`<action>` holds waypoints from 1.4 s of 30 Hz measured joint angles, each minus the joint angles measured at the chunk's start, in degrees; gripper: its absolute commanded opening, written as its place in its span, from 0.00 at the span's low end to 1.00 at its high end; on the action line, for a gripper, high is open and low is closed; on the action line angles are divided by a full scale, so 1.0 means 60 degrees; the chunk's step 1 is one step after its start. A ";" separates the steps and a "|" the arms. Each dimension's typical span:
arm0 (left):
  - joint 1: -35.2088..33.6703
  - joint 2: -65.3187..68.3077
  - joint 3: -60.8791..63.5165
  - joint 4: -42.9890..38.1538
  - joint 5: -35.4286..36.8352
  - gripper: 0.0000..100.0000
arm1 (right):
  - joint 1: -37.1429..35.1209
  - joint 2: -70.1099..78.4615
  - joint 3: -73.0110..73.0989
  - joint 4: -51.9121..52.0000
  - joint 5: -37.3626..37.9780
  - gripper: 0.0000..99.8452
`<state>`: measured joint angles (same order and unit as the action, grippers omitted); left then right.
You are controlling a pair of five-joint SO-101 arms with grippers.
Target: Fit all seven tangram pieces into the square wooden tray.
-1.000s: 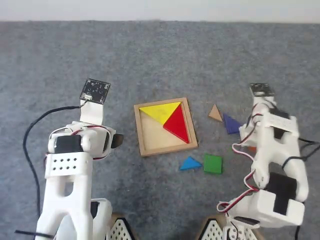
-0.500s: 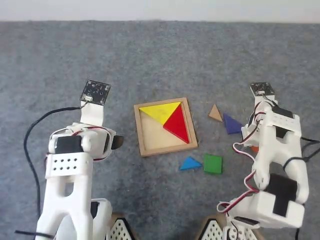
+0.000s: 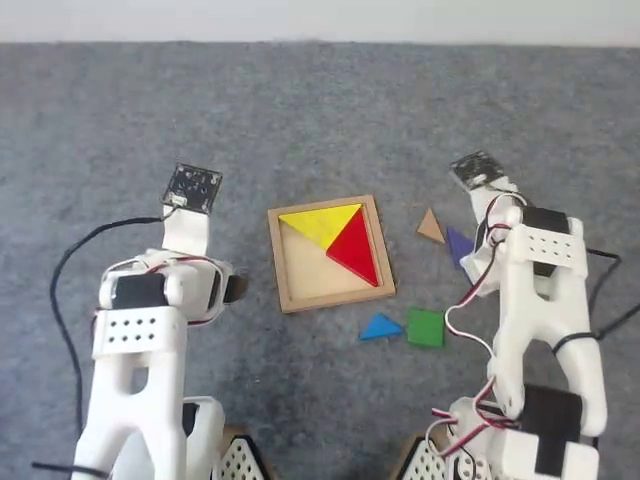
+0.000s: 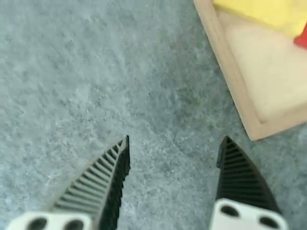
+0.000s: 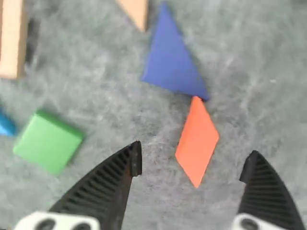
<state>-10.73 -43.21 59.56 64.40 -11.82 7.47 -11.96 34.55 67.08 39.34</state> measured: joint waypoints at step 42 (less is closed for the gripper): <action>0.0000 -0.0015 0.0659 -0.0513 0.0000 0.28 | 0.0894 0.2139 0.0513 -0.2432 -0.2725 0.10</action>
<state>-10.73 -43.30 63.52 61.32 -11.82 12.84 0.88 37.63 52.48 22.99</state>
